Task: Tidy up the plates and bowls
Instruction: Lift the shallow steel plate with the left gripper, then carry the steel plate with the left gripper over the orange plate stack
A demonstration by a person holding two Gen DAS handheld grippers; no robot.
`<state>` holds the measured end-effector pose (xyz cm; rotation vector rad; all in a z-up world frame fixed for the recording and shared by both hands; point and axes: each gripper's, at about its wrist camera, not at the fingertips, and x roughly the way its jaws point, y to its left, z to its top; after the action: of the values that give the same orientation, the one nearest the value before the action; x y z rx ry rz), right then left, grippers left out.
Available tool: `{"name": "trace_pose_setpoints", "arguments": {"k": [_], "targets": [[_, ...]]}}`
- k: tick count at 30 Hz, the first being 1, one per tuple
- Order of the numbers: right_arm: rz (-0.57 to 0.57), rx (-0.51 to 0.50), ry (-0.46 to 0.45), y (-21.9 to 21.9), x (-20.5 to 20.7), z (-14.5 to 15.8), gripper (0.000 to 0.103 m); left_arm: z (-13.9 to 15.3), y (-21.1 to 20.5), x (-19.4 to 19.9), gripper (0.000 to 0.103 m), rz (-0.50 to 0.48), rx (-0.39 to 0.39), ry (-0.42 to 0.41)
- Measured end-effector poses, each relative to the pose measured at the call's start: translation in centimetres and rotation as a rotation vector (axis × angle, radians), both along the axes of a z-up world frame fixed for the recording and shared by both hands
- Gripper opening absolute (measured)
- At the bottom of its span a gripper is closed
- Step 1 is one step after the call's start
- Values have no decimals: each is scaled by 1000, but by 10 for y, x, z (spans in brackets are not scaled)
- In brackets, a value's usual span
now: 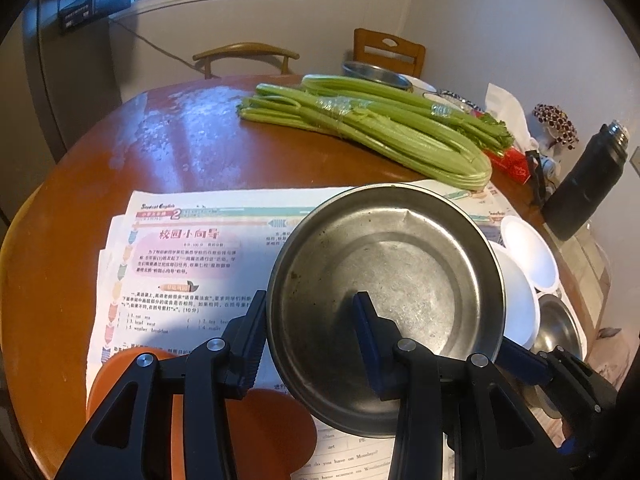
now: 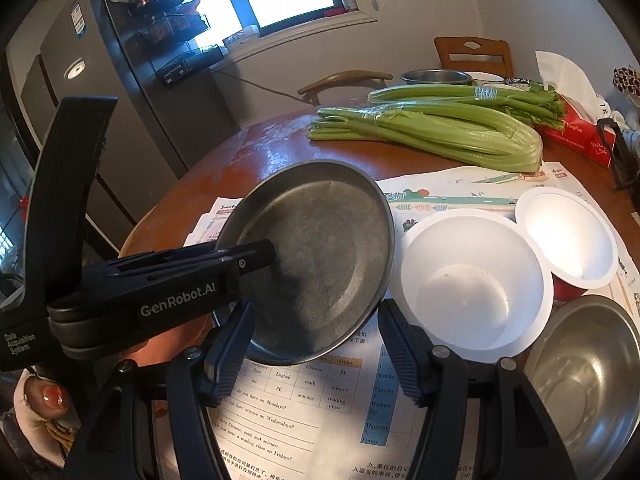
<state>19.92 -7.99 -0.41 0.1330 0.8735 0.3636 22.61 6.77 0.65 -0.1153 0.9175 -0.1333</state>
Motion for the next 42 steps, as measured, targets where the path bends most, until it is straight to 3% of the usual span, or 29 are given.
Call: {"name": "trace_pose_setpoints", "arguments": {"k": [9,20,33,42], "targets": [[-21,5,-37,-11,-10,12,64,10,-11,-9,43,-26,-2,-26],[7,25,-96,-8,-37,38,64,44,-5,-50,43,-5,15,-96],[120,17,-195,32,-77,81,65,93,35,-111,44,96,48,-192],[210,26,-207,61,-93,91,65,100,58,-136,47,155,53,-209]]}}
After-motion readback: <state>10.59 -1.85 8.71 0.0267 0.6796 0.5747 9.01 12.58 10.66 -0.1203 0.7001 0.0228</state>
